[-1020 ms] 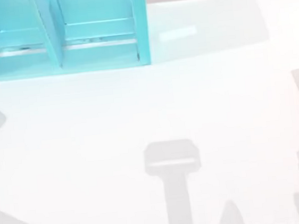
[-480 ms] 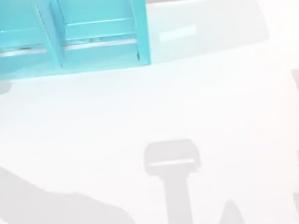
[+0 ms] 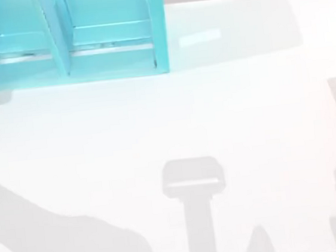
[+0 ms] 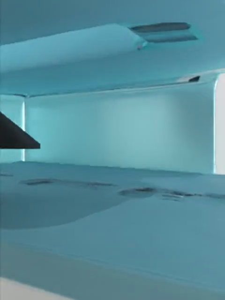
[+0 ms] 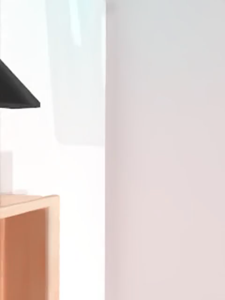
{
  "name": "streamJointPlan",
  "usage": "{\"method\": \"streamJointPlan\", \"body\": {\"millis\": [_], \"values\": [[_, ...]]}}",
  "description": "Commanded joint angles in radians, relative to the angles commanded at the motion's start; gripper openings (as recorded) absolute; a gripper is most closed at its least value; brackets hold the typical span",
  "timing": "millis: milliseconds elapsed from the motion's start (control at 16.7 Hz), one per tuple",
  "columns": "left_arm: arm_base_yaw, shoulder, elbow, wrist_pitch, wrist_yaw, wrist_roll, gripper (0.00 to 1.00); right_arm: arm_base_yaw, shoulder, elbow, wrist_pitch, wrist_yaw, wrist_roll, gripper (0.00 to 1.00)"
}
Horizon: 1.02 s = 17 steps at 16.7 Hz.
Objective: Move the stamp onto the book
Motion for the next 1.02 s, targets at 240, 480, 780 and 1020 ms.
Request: {"method": "streamJointPlan", "body": {"millis": [240,480,780,1020], "values": [[0.000,0.000,0.000,0.000,0.000,0.000,0.47,0.000,0.000,0.000,0.000,0.000,0.000,1.00],[0.000,0.000,0.000,0.000,0.000,0.000,0.17,0.000,0.000,0.000,0.000,0.000,0.000,1.00],[0.000,0.000,0.000,0.000,0.000,0.000,0.00,0.000,0.000,0.000,0.000,0.000,0.000,1.00],[0.000,0.000,0.000,0.000,0.000,0.000,0.00,0.000,0.000,0.000,0.000,0.000,0.000,1.00]]}}
